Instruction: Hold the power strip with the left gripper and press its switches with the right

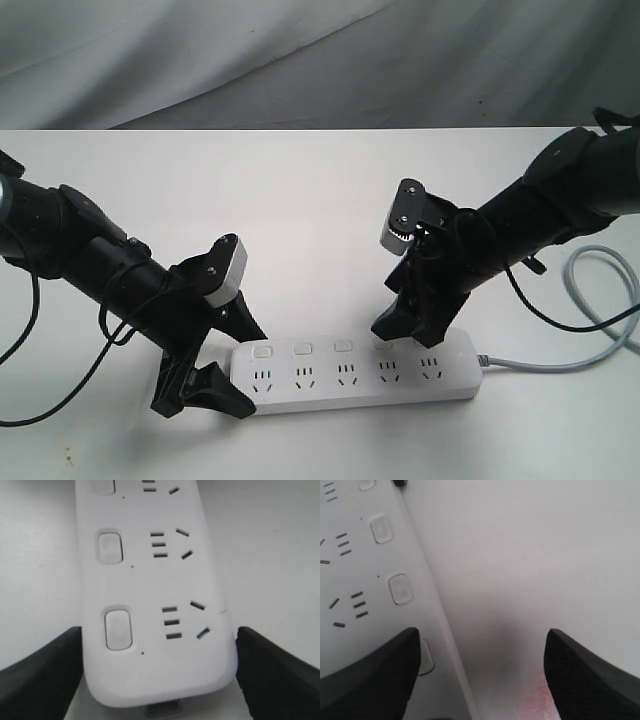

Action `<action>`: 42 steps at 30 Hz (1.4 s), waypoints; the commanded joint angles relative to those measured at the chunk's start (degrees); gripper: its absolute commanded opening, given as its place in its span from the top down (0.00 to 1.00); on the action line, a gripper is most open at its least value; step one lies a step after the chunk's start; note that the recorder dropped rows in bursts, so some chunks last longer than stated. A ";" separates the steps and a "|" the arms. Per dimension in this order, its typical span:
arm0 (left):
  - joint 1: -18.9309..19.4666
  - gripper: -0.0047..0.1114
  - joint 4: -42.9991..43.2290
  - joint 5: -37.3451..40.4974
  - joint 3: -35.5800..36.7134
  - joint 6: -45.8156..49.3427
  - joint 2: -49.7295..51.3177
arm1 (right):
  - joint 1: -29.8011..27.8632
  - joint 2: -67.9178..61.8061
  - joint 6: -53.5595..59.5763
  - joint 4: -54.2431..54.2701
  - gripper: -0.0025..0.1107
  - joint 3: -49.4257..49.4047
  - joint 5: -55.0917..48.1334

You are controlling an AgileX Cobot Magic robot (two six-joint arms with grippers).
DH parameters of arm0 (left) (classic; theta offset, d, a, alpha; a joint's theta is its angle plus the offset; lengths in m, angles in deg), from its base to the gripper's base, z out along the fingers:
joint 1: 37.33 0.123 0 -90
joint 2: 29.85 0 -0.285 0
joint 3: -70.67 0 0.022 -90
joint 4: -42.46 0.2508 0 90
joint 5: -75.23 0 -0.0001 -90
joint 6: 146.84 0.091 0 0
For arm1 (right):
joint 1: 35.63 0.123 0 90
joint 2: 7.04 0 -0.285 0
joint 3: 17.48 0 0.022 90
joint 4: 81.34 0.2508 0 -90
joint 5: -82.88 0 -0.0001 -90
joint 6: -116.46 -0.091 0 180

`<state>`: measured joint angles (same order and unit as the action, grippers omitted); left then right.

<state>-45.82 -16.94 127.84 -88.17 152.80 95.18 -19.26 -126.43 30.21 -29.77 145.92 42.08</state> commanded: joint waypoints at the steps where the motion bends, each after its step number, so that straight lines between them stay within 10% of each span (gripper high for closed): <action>1: -0.35 0.94 0.05 -0.32 -0.30 0.36 0.22 | -0.33 -0.25 0.38 0.19 0.41 -0.12 0.92; 42: -0.35 0.94 0.05 -0.32 -0.30 0.36 0.22 | -2.58 7.18 -9.11 -7.13 0.41 -2.28 3.23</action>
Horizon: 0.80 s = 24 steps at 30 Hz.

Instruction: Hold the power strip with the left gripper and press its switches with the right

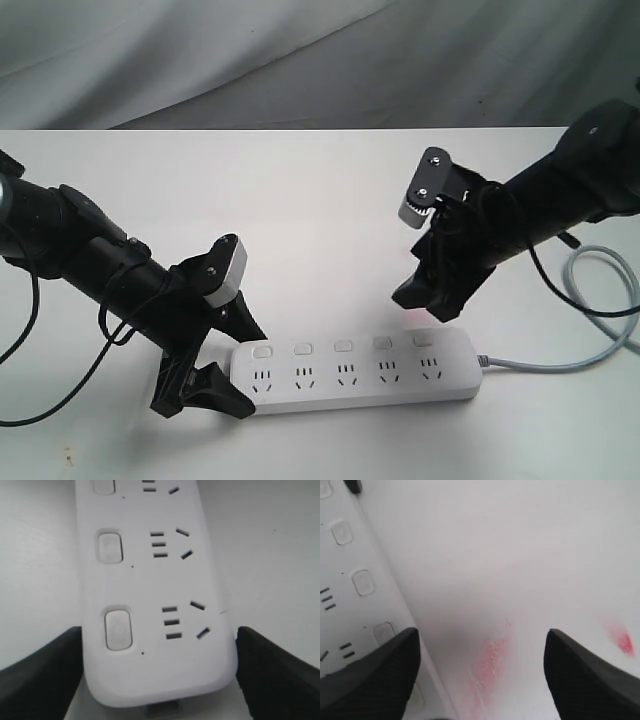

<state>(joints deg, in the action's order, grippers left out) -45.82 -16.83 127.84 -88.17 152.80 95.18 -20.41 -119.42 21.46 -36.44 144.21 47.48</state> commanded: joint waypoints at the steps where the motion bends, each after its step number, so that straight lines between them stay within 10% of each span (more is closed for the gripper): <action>1: -0.35 0.94 -0.06 -0.32 -0.30 0.36 0.22 | -1.41 0.17 0.32 -0.45 0.41 -1.26 -2.17; 24: -0.35 0.94 -0.06 -0.32 -0.30 0.36 0.22 | -1.41 0.17 7.97 7.01 0.41 -8.63 6.70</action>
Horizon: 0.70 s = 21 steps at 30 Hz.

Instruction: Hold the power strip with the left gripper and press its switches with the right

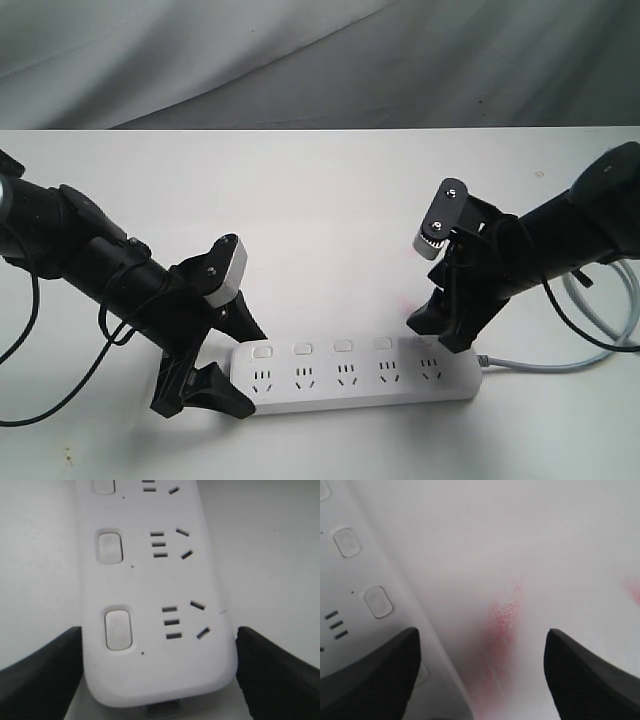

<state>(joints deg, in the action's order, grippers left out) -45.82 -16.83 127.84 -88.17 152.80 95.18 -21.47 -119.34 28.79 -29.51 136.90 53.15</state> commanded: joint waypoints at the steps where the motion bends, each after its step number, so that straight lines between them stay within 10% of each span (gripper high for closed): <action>1: -0.35 0.94 -0.06 -0.32 -0.30 0.36 0.22 | -0.34 0.09 0.63 -0.04 0.41 -1.87 1.70; 21: -0.35 0.94 -0.06 -0.32 -0.30 0.36 0.22 | -0.12 -3.71 -2.90 -3.01 0.41 -3.78 4.17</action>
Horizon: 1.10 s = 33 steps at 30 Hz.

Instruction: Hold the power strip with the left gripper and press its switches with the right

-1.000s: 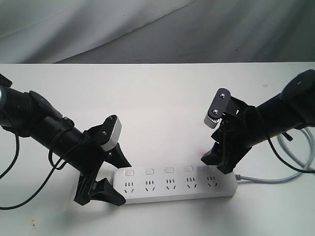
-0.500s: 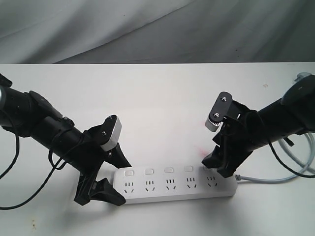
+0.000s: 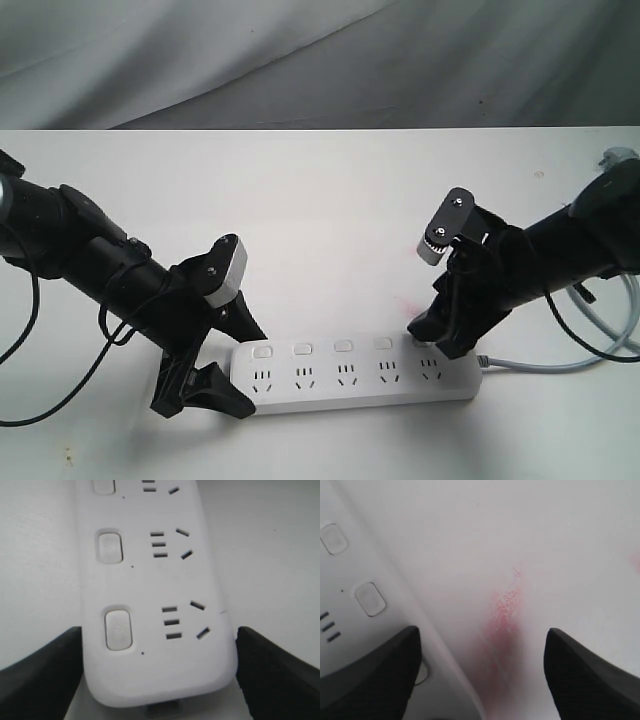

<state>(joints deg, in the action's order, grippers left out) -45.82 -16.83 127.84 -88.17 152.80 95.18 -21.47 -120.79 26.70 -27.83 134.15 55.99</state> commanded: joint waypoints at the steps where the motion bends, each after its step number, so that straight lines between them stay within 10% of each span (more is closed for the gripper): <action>1: -0.35 0.94 -0.06 -0.32 -0.30 0.36 0.22 | -0.12 -1.71 -0.81 -3.49 0.41 -1.03 1.20; 20: -0.35 0.94 -0.06 -0.32 -0.30 0.36 0.22 | -1.02 39.52 -19.83 2.13 0.43 5.31 19.12; 28: -0.35 0.94 -0.06 -0.32 -0.30 0.36 0.22 | -1.02 47.25 -28.12 2.23 0.98 5.31 17.37; 33: -0.35 0.94 -0.06 -0.32 -0.30 0.36 0.22 | -1.02 49.28 -29.22 2.56 0.98 5.31 14.99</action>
<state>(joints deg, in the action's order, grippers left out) -45.82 -16.83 127.84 -88.17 152.80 95.18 -22.29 -72.61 -1.68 -25.67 139.44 72.10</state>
